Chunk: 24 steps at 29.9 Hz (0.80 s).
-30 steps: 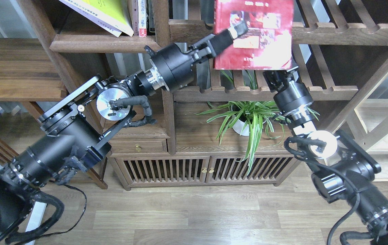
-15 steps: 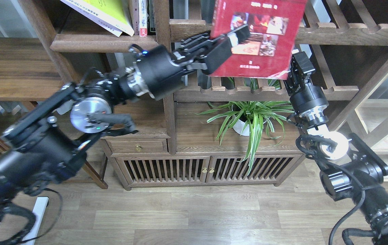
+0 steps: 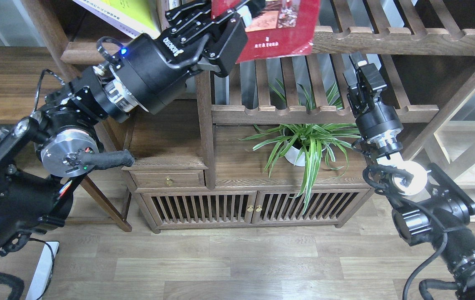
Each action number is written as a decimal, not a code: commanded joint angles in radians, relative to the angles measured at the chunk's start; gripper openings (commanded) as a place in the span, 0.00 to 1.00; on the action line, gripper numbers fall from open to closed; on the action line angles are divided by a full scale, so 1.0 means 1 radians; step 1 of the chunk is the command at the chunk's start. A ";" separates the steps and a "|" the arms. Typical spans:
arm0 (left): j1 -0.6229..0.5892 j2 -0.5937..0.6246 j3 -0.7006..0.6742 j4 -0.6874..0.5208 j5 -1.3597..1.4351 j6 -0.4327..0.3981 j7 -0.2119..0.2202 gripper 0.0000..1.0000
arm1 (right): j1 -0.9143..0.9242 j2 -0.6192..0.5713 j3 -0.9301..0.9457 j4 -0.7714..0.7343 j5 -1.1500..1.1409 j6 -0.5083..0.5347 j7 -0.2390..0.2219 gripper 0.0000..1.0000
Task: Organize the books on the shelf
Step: 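Carry the red book up with the left gripper toward the upper shelf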
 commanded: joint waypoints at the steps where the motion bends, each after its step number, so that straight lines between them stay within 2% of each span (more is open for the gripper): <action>1: 0.037 -0.004 -0.053 0.000 0.066 0.027 -0.004 0.00 | 0.000 -0.005 0.003 -0.002 0.001 0.000 0.000 0.69; 3: 0.068 -0.008 -0.088 0.000 0.086 0.027 -0.013 0.00 | 0.000 -0.005 0.003 -0.002 0.001 0.000 0.000 0.69; 5: 0.097 -0.008 -0.112 0.000 0.094 0.024 -0.048 0.00 | 0.000 -0.005 0.003 -0.004 0.001 0.000 0.000 0.69; 8: 0.132 -0.006 -0.119 0.000 0.112 0.021 -0.178 0.00 | 0.000 -0.003 0.003 -0.007 0.001 0.000 0.000 0.69; 9: 0.140 -0.008 -0.119 0.000 0.132 0.021 -0.214 0.00 | 0.000 -0.003 0.002 -0.007 0.001 0.000 0.000 0.69; 10: 0.145 -0.006 -0.119 0.000 0.146 0.021 -0.226 0.00 | 0.000 -0.003 0.002 -0.007 0.001 0.000 0.000 0.69; 19: 0.174 -0.006 -0.147 0.000 0.166 0.030 -0.239 0.00 | 0.000 0.001 0.002 -0.007 0.001 0.000 0.000 0.69; 24: 0.201 -0.008 -0.188 0.000 0.189 0.064 -0.246 0.00 | 0.000 0.000 0.002 -0.008 0.001 0.000 0.002 0.69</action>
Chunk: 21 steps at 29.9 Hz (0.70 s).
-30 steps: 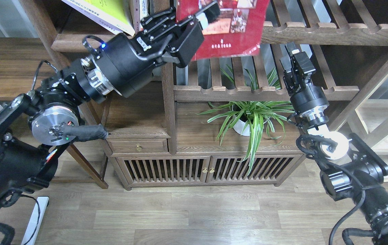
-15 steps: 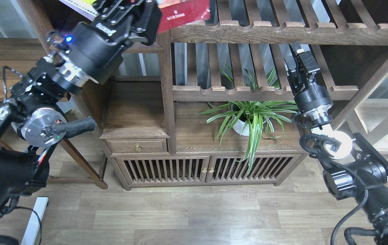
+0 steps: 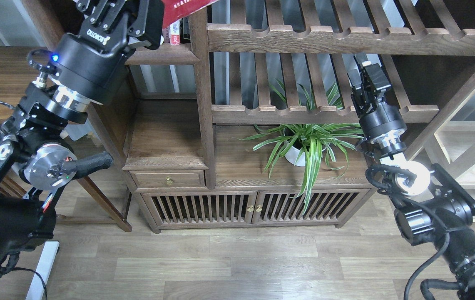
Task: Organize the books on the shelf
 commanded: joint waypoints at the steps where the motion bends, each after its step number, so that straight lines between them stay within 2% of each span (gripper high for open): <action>1: 0.026 -0.001 -0.027 0.000 0.015 0.025 -0.024 0.00 | -0.001 -0.003 0.000 -0.002 0.000 0.000 0.000 0.69; 4: 0.051 -0.001 -0.037 0.000 0.016 0.039 -0.065 0.00 | -0.001 -0.003 0.000 -0.010 0.000 0.000 0.000 0.69; 16: 0.066 0.002 -0.125 0.002 0.027 0.090 -0.164 0.00 | -0.001 -0.003 0.000 -0.012 0.002 0.000 -0.001 0.70; 21: 0.058 -0.001 -0.123 0.005 0.042 0.148 -0.165 0.00 | 0.001 -0.004 0.000 -0.012 0.002 0.000 -0.001 0.70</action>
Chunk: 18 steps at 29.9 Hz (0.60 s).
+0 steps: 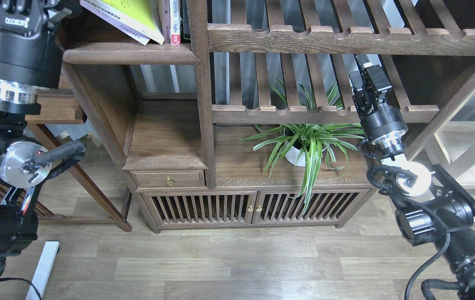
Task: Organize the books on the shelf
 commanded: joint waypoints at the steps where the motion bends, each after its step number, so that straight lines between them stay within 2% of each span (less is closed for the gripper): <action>1: -0.009 -0.001 0.001 0.005 0.008 0.040 -0.001 0.00 | 0.002 -0.001 0.002 0.000 0.000 0.000 0.000 0.70; 7: -0.024 0.001 -0.001 0.046 0.009 0.056 0.002 0.00 | 0.002 -0.001 0.002 0.000 0.000 0.000 0.001 0.70; 14: -0.096 -0.004 0.018 0.145 0.003 0.063 0.008 0.00 | 0.002 -0.003 0.034 0.002 0.002 0.000 0.000 0.70; 18: -0.156 -0.010 0.044 0.198 -0.003 0.065 0.030 0.00 | 0.012 -0.012 0.040 0.003 0.002 0.000 0.000 0.70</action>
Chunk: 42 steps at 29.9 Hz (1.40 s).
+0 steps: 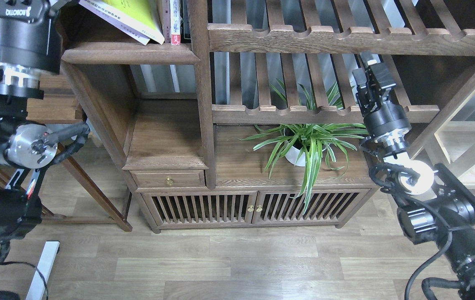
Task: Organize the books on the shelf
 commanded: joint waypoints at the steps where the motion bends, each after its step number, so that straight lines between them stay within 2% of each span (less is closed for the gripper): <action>1: -0.063 -0.004 0.030 0.058 -0.003 0.001 0.017 0.00 | 0.020 -0.009 0.013 0.001 0.000 0.000 -0.001 0.70; 3: -0.087 -0.007 0.046 0.077 -0.005 0.004 0.018 0.00 | 0.025 -0.009 0.017 0.001 0.000 0.000 -0.001 0.70; 8: -0.097 -0.022 0.063 0.095 -0.006 0.027 0.054 0.00 | 0.030 -0.011 0.017 0.003 0.002 0.000 -0.001 0.70; 22: -0.107 -0.010 0.067 0.138 -0.005 0.076 0.066 0.00 | 0.031 -0.011 0.017 0.007 0.002 0.000 -0.001 0.70; 28: -0.198 -0.010 0.072 0.233 -0.005 0.074 0.092 0.00 | 0.037 -0.011 0.015 0.009 0.002 0.000 -0.001 0.70; 36: -0.268 -0.013 0.116 0.342 -0.006 0.065 0.092 0.00 | 0.042 -0.012 0.021 0.010 0.003 0.000 0.002 0.70; 42: -0.320 -0.021 0.141 0.433 -0.006 0.064 0.069 0.00 | 0.040 -0.014 0.038 0.010 0.003 0.000 0.002 0.70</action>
